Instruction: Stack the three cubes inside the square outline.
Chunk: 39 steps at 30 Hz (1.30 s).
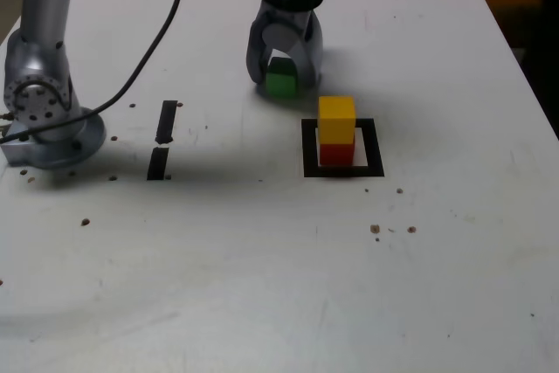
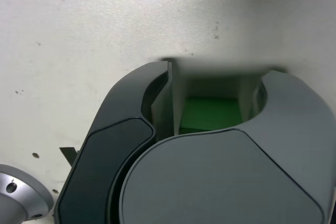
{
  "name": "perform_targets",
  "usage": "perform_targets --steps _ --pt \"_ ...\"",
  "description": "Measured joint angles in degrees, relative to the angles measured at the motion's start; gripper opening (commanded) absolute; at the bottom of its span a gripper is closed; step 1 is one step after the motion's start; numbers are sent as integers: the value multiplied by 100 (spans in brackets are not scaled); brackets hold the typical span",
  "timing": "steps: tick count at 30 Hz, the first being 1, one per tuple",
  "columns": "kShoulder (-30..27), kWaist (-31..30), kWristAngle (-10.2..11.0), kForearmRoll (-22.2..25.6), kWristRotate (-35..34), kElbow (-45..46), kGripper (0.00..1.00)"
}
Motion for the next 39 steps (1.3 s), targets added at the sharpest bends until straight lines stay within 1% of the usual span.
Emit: perform_targets --steps 3,7,8,10,11,13,15,17,19,21,22,23,25,27,28,30,31,35,39 --pt "55 0 -132 -6 94 -18 20" --pt "30 -11 -230 141 133 -78 19" --pt "3 -26 -253 208 132 -105 19" --pt "-159 -97 -318 496 92 -231 19" --pt "-263 -153 -327 661 44 -312 19" --pt "-537 -407 -327 1146 -188 -640 19" --pt "-840 -797 -243 1574 -635 -1043 19" --pt "-973 -1249 -177 2041 -1049 -1499 19" --pt "-882 -1615 -153 2530 -1306 -1956 19" --pt "-671 -1991 -70 2956 -1754 -2367 19" --pt "-619 -2084 -54 3081 -1874 -2474 19" --pt "-552 -2223 -13 3315 -2135 -2710 19" --pt "-561 -2239 33 3647 -2302 -3079 19" --pt "-591 -2240 65 3714 -2423 -3356 19" --pt "-595 -2246 34 3694 -2471 -3359 19" --pt "-517 -2268 -104 3678 -2549 -3265 19" --pt "-393 -2303 -172 3683 -2661 -3269 19" --pt "-169 -2331 -256 3666 -3043 -3326 19" --pt "-24 -2375 -268 3608 -3335 -3318 19"
